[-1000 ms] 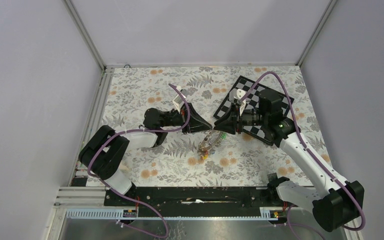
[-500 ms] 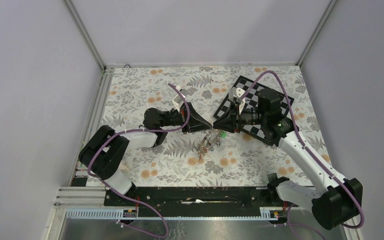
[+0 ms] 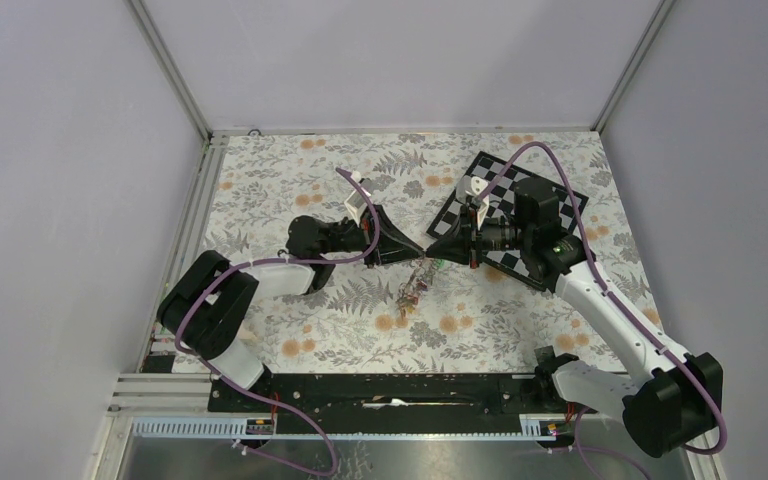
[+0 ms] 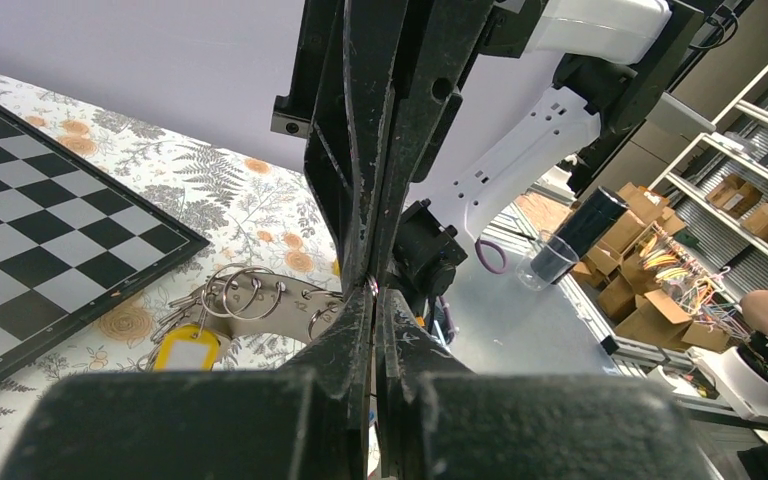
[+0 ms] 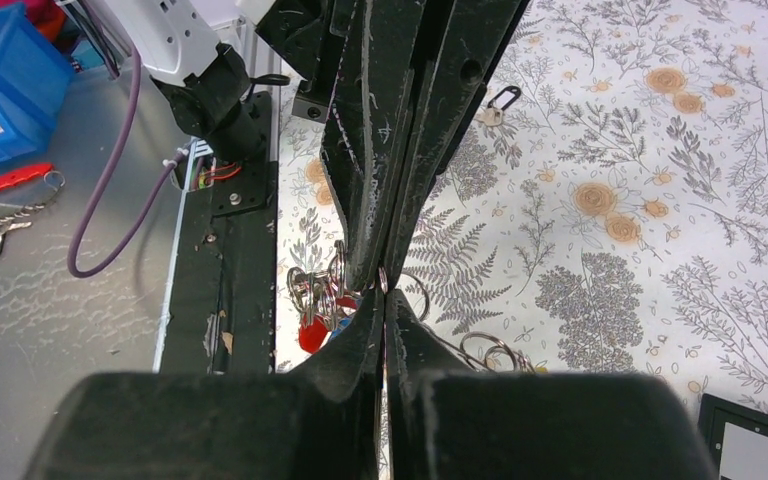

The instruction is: Put the keys on the keyring

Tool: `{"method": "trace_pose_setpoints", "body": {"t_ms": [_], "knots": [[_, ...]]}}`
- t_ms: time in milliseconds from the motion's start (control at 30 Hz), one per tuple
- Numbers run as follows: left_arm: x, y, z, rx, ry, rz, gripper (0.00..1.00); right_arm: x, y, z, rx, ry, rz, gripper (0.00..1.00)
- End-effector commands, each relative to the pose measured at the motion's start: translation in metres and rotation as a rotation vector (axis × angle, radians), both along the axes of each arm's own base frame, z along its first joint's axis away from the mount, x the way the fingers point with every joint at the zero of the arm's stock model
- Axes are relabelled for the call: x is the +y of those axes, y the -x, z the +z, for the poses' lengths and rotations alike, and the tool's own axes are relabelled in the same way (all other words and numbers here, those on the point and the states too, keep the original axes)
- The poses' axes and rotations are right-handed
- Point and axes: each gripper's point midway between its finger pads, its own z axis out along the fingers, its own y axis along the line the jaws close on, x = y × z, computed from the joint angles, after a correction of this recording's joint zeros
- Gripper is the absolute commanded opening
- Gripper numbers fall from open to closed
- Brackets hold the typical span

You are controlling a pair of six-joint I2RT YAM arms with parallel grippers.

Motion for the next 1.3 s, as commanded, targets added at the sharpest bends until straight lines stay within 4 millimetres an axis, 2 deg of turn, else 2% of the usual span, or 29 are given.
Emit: {"method": "trace_pose_setpoints", "body": {"t_ms": [0,200,400,500,667,1033,1267], "knots": [[0.002,-0.001,0.017,-0.114,0.058,0.035,0.0,0.0,0.001,0.016,-0.048,-0.028,0.015,0.0],[-0.001,-0.008,0.002,-0.244,-0.047,0.055,0.0,-0.006,-0.008,0.018,-0.112,0.069,-0.021,0.0],[-0.008,-0.025,-0.011,-0.363,-0.195,0.04,0.22,-0.008,-0.007,0.006,-0.136,0.237,-0.043,0.0],[-0.009,-0.03,-0.012,-0.393,-0.235,0.04,0.27,-0.005,-0.006,0.004,-0.13,0.293,-0.044,0.0],[-0.011,-0.029,-0.01,-0.42,-0.256,0.029,0.29,-0.003,-0.008,0.01,-0.133,0.335,-0.055,0.0],[-0.015,-0.022,-0.01,-0.419,-0.251,-0.006,0.25,0.003,-0.007,0.0,-0.092,0.362,-0.033,0.0],[-0.013,-0.015,-0.004,-0.432,-0.235,-0.026,0.33,0.002,-0.007,-0.006,-0.087,0.373,-0.032,0.0]]}}
